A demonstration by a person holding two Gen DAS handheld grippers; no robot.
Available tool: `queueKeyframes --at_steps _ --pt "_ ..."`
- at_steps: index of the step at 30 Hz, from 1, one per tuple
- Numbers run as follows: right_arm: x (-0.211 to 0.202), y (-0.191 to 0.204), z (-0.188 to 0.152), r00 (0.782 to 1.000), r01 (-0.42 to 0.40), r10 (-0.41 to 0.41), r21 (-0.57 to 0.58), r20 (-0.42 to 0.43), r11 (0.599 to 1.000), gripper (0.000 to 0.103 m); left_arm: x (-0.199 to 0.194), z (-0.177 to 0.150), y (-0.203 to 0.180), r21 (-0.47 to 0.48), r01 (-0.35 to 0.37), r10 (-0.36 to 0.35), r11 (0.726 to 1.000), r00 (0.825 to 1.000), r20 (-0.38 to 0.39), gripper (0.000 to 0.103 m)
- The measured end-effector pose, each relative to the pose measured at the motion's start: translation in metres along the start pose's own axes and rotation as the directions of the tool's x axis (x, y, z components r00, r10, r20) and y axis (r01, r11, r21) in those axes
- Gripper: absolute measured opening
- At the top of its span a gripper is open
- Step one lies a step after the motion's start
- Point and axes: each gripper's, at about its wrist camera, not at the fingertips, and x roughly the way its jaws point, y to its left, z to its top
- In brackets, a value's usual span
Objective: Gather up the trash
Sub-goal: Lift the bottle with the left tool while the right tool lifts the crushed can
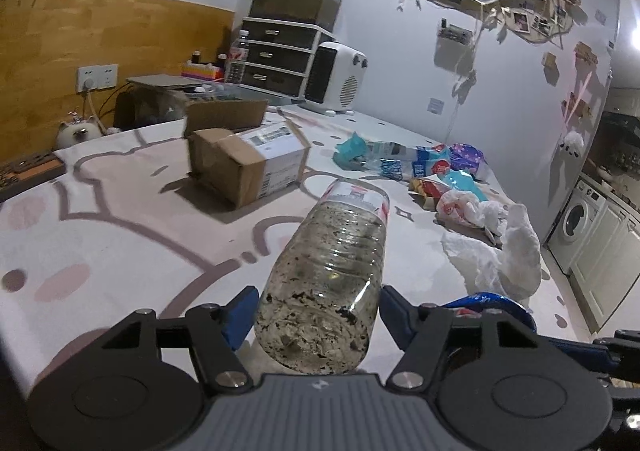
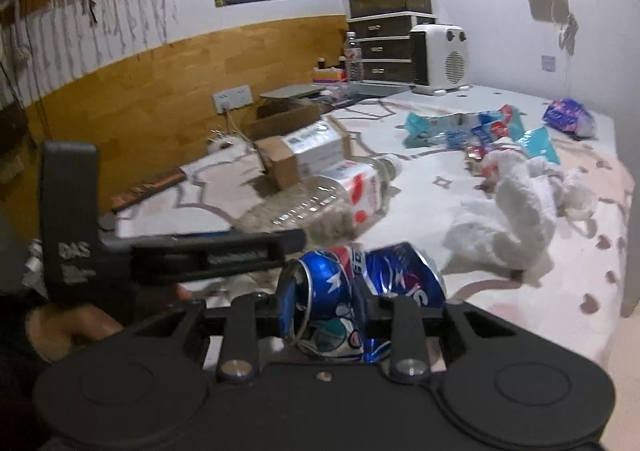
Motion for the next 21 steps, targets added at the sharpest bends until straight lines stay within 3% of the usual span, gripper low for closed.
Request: queueKeyframes --at_steps 1,3,4,5,8,14,21 --pt "-0.001 0.003 -0.002 1.0 -0.005 0.005 -0.011 0.002 1.0 0.031 -0.004 -0.002 0.003 -0.003 -0.005 0.005 1.0 1.0 0.001 0.066" --pt "-0.002 0.006 -0.006 0.999 -0.029 0.029 -0.033 0.014 0.999 0.05 -0.009 -0.004 0.008 -0.007 -0.013 0.013 1.0 1.0 0.002 0.066" --pt "-0.003 0.006 -0.008 0.999 -0.035 0.036 -0.042 0.026 0.998 0.07 -0.012 -0.005 0.01 -0.008 -0.016 0.016 1.0 1.0 0.003 0.066" --pt "-0.005 0.007 -0.01 0.999 -0.035 0.037 -0.061 0.037 0.998 0.083 -0.014 -0.006 0.013 -0.008 -0.02 0.02 1.0 1.0 0.004 0.066" --pt "-0.006 0.006 -0.012 0.998 -0.024 0.032 -0.132 0.059 0.991 0.1 -0.018 -0.008 0.017 -0.012 -0.023 0.023 1.0 1.0 0.003 0.066" --pt "0.007 -0.018 -0.001 0.994 -0.108 0.11 -0.203 0.0 0.973 0.103 -0.02 -0.01 0.018 -0.003 -0.025 0.025 1.0 1.0 0.005 0.066" --pt "0.029 -0.045 0.013 0.958 -0.283 0.265 -0.225 -0.109 0.932 0.103 -0.022 -0.01 0.017 0.004 -0.03 0.03 1.0 1.0 0.001 0.066"
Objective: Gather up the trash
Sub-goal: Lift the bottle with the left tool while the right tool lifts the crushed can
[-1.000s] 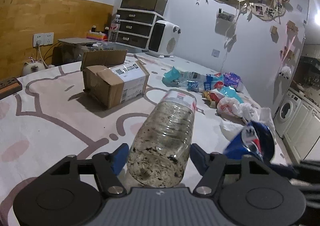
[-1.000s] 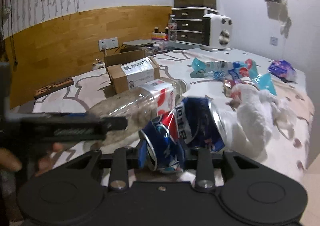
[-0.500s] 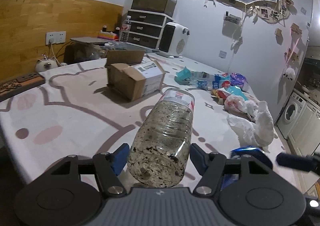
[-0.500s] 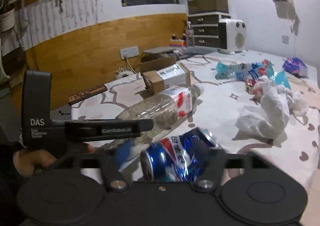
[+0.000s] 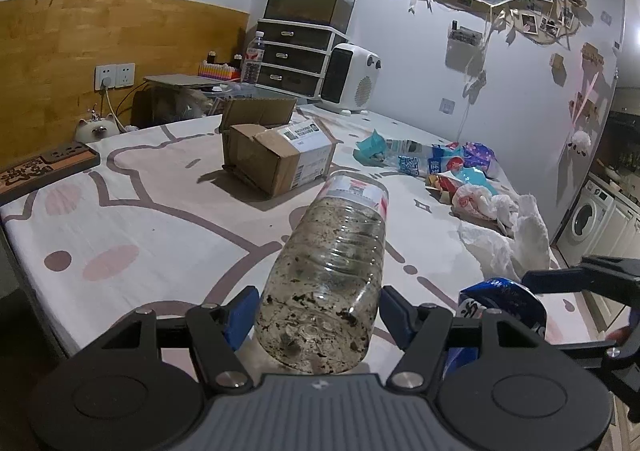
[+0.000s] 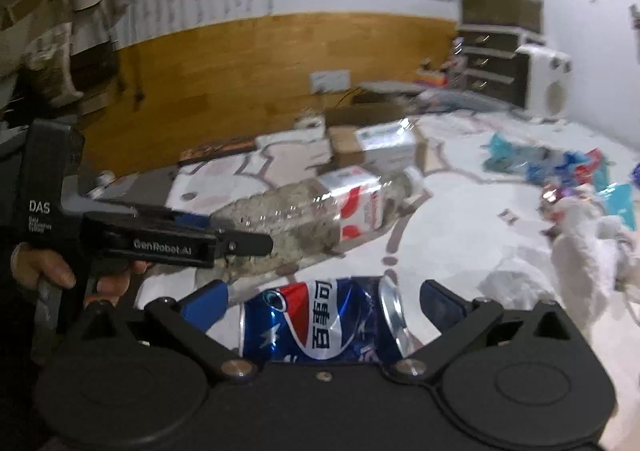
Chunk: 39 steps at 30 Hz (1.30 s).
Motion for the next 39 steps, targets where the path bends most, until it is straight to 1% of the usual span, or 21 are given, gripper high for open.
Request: queueKeyframes --at_steps 2,4,5,7,10,13,14,15,18,21,23,24,25,26,27,29,33,35,38,39 --pt "0.003 -0.008 -0.001 0.999 -0.049 0.05 0.021 -0.018 0.999 0.103 0.0 0.0 -0.001 0.004 -0.004 0.004 1.0 1.0 -0.001 0.066" --pt "0.004 -0.011 -0.004 0.995 -0.098 0.099 0.052 -0.019 0.994 0.103 0.0 0.001 -0.003 0.007 -0.008 0.008 1.0 1.0 -0.001 0.066" --pt "0.003 -0.01 -0.005 0.993 -0.112 0.113 0.055 -0.017 0.992 0.103 0.0 0.001 -0.003 0.008 -0.01 0.01 1.0 1.0 -0.002 0.066" --pt "0.002 -0.003 -0.008 0.994 -0.109 0.11 0.034 -0.011 0.993 0.103 0.0 0.0 -0.004 0.009 -0.013 0.014 1.0 1.0 -0.002 0.066" --pt "0.002 0.006 -0.011 0.997 -0.071 0.071 0.014 -0.016 0.997 0.103 -0.002 0.0 -0.005 0.01 -0.017 0.017 1.0 1.0 -0.003 0.066" --pt "0.004 0.012 -0.012 0.999 -0.001 0.001 0.013 -0.047 1.0 0.102 -0.005 -0.001 -0.006 0.009 -0.02 0.02 1.0 1.0 0.001 0.065" --pt "0.004 0.013 -0.013 0.999 0.014 -0.014 0.017 -0.046 1.0 0.096 -0.006 -0.001 -0.007 0.009 -0.021 0.021 1.0 1.0 0.003 0.065" --pt "0.004 0.012 -0.014 0.999 0.027 -0.026 0.027 -0.045 0.999 0.095 -0.008 -0.002 -0.007 0.009 -0.022 0.022 1.0 1.0 0.006 0.065" --pt "-0.001 0.013 -0.017 0.997 0.07 -0.067 0.074 -0.04 0.995 0.094 -0.011 -0.003 -0.009 0.013 -0.022 0.022 1.0 1.0 0.008 0.064" --pt "-0.006 0.018 -0.02 0.992 0.125 -0.122 0.091 -0.038 0.988 0.093 -0.014 -0.007 -0.012 0.027 -0.02 0.02 0.999 1.0 0.002 0.063" --pt "-0.011 0.02 -0.023 0.99 0.142 -0.14 0.103 -0.031 0.984 0.093 -0.013 -0.009 -0.014 0.042 -0.021 0.021 0.999 1.0 0.0 0.064" --pt "-0.015 0.022 -0.025 0.989 0.149 -0.147 0.111 -0.025 0.983 0.093 -0.013 -0.009 -0.015 0.046 -0.024 0.024 0.999 1.0 0.006 0.066" --pt "-0.019 0.023 -0.026 0.988 0.156 -0.155 0.116 -0.02 0.981 0.093 -0.011 -0.007 -0.015 0.056 -0.025 0.025 0.998 1.0 0.016 0.075" --pt "-0.022 0.025 -0.028 0.986 0.166 -0.166 0.121 -0.017 0.979 0.093 -0.009 -0.004 -0.016 0.07 -0.031 0.03 0.997 0.999 0.02 0.08" --pt "-0.025 0.027 -0.03 0.985 0.173 -0.172 0.124 -0.014 0.977 0.093 -0.006 0.001 -0.017 0.083 -0.037 0.036 0.996 0.999 0.015 0.088" --pt "-0.031 0.03 -0.033 0.982 0.189 -0.189 0.136 -0.009 0.973 0.093 0.002 0.013 -0.019 0.1 -0.03 0.031 0.995 1.0 -0.005 0.088" --pt "-0.04 0.035 -0.038 0.976 0.215 -0.216 0.159 -0.011 0.964 0.093 0.023 0.036 -0.022 0.131 -0.028 0.04 0.991 0.995 -0.09 0.088" --pt "-0.043 0.035 -0.04 0.973 0.23 -0.232 0.172 -0.012 0.958 0.093 0.033 0.043 -0.025 0.164 -0.034 0.056 0.986 0.99 -0.128 0.086" --pt "-0.047 0.035 -0.043 0.97 0.241 -0.244 0.195 -0.007 0.951 0.093 0.044 0.046 -0.031 0.211 -0.004 0.043 0.978 0.983 -0.177 0.081" --pt "-0.047 0.034 -0.043 0.969 0.243 -0.247 0.203 -0.008 0.949 0.093 0.048 0.046 -0.032 0.219 -0.003 0.046 0.976 0.98 -0.192 0.076"
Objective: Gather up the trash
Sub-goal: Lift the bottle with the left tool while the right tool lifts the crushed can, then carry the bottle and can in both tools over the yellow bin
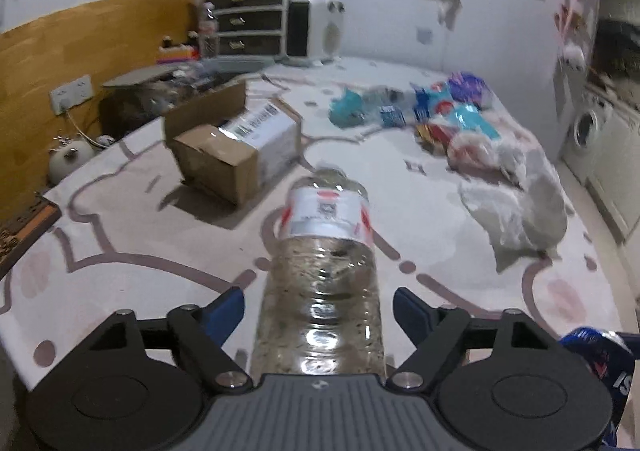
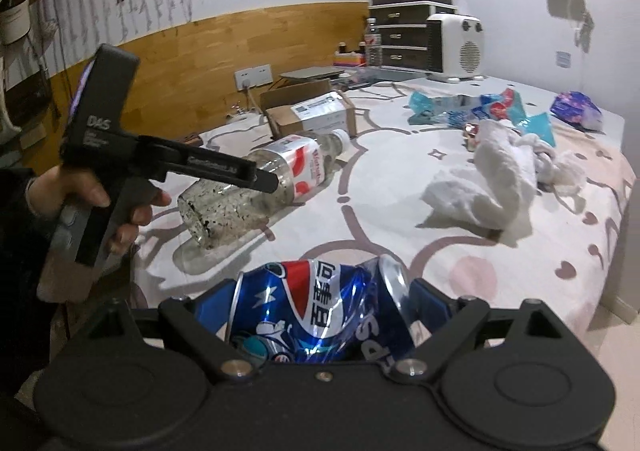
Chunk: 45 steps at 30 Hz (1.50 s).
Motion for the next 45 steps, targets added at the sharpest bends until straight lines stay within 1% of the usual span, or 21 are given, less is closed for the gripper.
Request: queueKeyframes --at_steps 1,2,6,9,14,22,25,27,32,37,40,45 --pt "0.001 0.0 0.0 1.0 0.003 -0.003 0.005 -0.002 1.0 0.093 0.004 0.0 -0.001 0.007 -0.008 0.008 1.0 1.0 -0.014 0.068" --pt "0.001 0.001 -0.001 1.0 0.008 -0.008 0.003 -0.005 1.0 0.093 0.006 -0.001 -0.001 0.012 -0.016 0.016 1.0 1.0 -0.021 0.064" --pt "0.007 0.009 -0.001 0.999 0.039 -0.04 -0.039 -0.026 0.998 0.093 0.002 -0.006 -0.001 -0.001 -0.012 0.012 1.0 1.0 -0.001 0.063" --pt "0.01 0.01 0.003 0.999 0.044 -0.045 -0.038 -0.028 0.998 0.093 -0.003 -0.01 0.001 -0.018 -0.003 0.003 1.0 1.0 0.012 0.063" --pt "0.019 0.01 0.008 0.995 0.055 -0.058 -0.042 -0.082 0.998 0.094 -0.012 -0.02 0.002 -0.034 0.007 -0.006 0.999 1.0 0.027 0.062" --pt "0.019 0.011 0.004 0.995 0.05 -0.053 -0.039 -0.08 0.998 0.093 -0.027 -0.028 -0.001 -0.046 0.041 -0.038 0.998 0.998 0.06 0.062" --pt "0.015 0.011 0.002 0.996 0.063 -0.064 -0.019 -0.067 0.998 0.092 -0.036 -0.03 -0.003 -0.048 0.046 -0.042 0.998 0.996 0.084 0.062" --pt "0.011 0.011 0.0 0.995 0.088 -0.088 -0.006 -0.045 0.996 0.092 -0.043 -0.03 -0.003 -0.049 0.049 -0.044 0.998 0.994 0.102 0.062" --pt "-0.011 0.013 0.003 0.995 0.102 -0.102 0.022 0.023 0.995 0.092 -0.066 -0.031 -0.009 -0.045 0.057 -0.049 0.997 0.987 0.155 0.062" --pt "-0.037 0.008 0.006 0.985 0.145 -0.15 0.064 0.085 0.987 0.092 -0.086 -0.034 -0.023 -0.014 0.07 -0.065 0.997 0.978 0.199 0.062" --pt "-0.054 0.001 0.004 0.979 0.163 -0.173 0.096 0.11 0.982 0.092 -0.092 -0.037 -0.032 0.005 0.073 -0.072 0.997 0.975 0.209 0.062" --pt "-0.087 -0.014 -0.006 0.96 0.218 -0.241 0.156 0.144 0.963 0.092 -0.101 -0.043 -0.055 0.036 0.108 -0.113 0.993 0.969 0.22 0.062"
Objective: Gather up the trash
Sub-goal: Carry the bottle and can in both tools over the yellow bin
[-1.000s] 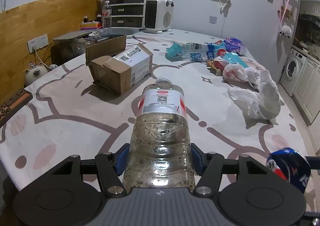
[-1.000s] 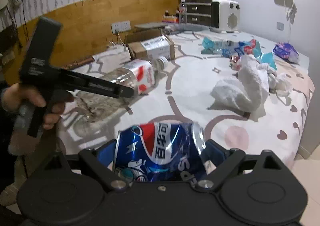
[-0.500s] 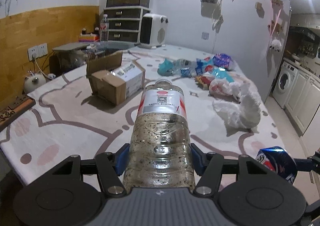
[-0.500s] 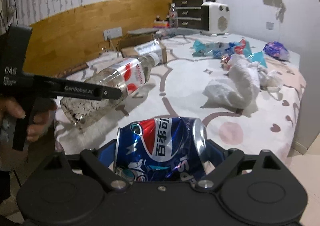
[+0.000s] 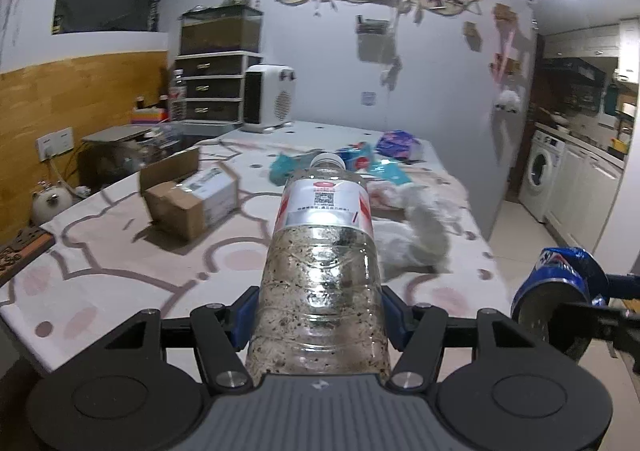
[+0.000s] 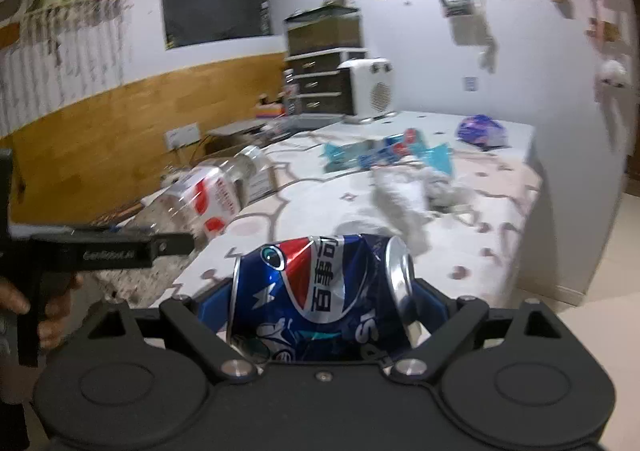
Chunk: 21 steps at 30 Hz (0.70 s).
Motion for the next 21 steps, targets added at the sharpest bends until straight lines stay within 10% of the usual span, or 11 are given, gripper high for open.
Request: queueKeyframes --at_steps 21 --pt "-0.112 -0.135 -0.064 0.952 0.282 -0.301 0.225 0.05 0.933 0.092 0.014 -0.031 -0.174 0.135 0.257 -0.252 0.957 0.966 -0.053 0.062"
